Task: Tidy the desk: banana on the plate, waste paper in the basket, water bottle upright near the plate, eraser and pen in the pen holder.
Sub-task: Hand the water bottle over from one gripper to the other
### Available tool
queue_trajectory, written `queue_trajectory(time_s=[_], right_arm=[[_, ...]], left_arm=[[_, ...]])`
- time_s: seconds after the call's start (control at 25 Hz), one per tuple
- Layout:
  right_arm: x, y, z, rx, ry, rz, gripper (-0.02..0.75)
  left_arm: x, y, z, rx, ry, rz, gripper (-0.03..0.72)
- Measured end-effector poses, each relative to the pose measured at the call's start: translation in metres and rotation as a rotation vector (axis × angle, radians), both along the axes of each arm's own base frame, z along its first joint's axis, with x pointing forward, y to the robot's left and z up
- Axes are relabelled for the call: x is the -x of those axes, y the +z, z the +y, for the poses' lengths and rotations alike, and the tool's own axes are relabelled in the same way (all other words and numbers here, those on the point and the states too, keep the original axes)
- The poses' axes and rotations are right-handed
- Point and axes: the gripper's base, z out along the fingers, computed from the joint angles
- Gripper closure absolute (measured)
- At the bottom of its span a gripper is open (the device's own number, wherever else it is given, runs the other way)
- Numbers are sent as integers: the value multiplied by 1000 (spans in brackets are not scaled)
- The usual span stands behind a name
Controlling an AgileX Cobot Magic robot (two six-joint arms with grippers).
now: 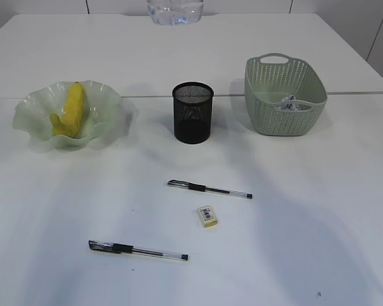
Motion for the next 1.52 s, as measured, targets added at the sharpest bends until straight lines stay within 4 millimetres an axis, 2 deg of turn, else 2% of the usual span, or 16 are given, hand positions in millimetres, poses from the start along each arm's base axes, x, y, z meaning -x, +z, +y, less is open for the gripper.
queue_trajectory(time_s=[0.2,0.28,0.36,0.48,0.6,1.04,1.52], right_arm=[[0,0,0,0,0,-2,374],[0,0,0,0,0,-2,374],[0,0,0,1,2,-2,380],[0,0,0,1,2,-2,380],[0,0,1,1,4,-2,380],[-2,-5,4,-1,3,39,380],[-7,-14,5,25,-15,107,381]], left_arm=[[4,-5,-28,0,-84,13,443],[6,-5,-35,0,-97,10,414],[6,-4,-38,0,-99,6,348],[4,-4,-39,-2,-69,-6,192],[0,-4,-39,-2,-28,-22,105],[-1,-8,-55,3,-36,-21,88],[-2,-8,-56,5,-21,-27,95]])
